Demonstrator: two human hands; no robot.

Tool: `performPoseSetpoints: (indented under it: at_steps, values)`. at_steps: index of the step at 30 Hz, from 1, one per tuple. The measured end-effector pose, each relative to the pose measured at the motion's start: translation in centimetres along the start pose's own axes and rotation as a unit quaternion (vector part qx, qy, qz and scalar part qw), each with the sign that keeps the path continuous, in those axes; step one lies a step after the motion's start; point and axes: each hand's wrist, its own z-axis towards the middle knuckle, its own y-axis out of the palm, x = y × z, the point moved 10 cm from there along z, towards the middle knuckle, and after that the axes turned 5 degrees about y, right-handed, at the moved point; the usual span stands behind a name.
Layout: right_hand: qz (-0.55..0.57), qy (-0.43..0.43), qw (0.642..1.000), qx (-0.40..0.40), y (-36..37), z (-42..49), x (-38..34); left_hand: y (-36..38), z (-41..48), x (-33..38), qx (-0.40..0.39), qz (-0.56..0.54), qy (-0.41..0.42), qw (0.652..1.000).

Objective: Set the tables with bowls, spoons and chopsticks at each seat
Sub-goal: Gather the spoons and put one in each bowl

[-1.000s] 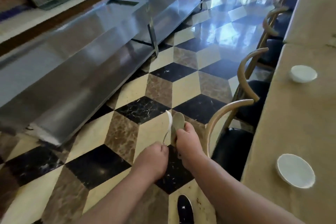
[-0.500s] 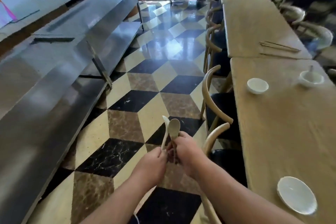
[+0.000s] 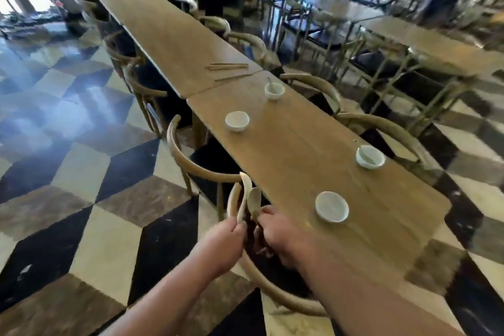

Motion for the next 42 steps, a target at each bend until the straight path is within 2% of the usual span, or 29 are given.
performPoseSetpoints:
  at_steps: [3, 7, 12, 16, 22, 30, 33, 36, 39, 41, 42]
  values:
    - [0.023, 0.040, 0.997, 0.062, -5.9, 1.0, 3.4, 4.5, 2.6, 2.5, -0.060, 0.018, 0.030, 0.998]
    - [0.004, 0.086, 0.986, 0.141, -14.8, 3.1, 8.1, 10.2, 5.3, 5.3, -0.129, 0.054, 0.028, 0.990]
    - [0.016, 0.135, 0.975, 0.177, -23.5, 8.1, 12.6, 14.9, 10.8, 7.4, -0.175, 0.108, 0.016, 0.978]
    - [-0.059, 0.152, 0.968, 0.190, -27.6, 12.2, 14.0, 17.4, 15.3, 8.7, -0.203, 0.174, 0.005, 0.963]
    - [-0.174, 0.190, 0.947, 0.193, -29.4, 16.6, 16.0, 20.2, 20.1, 9.1, -0.213, 0.190, -0.021, 0.958]
    - [-0.220, 0.162, 0.938, 0.214, -30.4, 19.4, 15.7, 21.1, 22.7, 10.3, -0.237, 0.220, -0.011, 0.946]
    - [-0.218, 0.153, 0.938, 0.221, -30.5, 19.5, 15.1, 21.6, 23.7, 10.6, -0.256, 0.208, -0.016, 0.944]
    - [-0.223, 0.163, 0.935, 0.223, -30.4, 19.2, 14.8, 21.4, 24.5, 10.1, -0.257, 0.145, -0.062, 0.953]
    - [-0.250, 0.139, 0.912, 0.295, -31.2, 17.9, 12.2, 20.4, 25.7, 10.5, -0.249, 0.121, -0.060, 0.959]
    - [-0.203, 0.096, 0.912, 0.344, -31.3, 17.1, 9.2, 19.9, 26.7, 10.8, -0.259, 0.121, -0.036, 0.958]
    - [-0.151, 0.085, 0.926, 0.335, -30.8, 17.1, 8.0, 19.9, 27.2, 11.0, -0.264, 0.136, -0.017, 0.955]
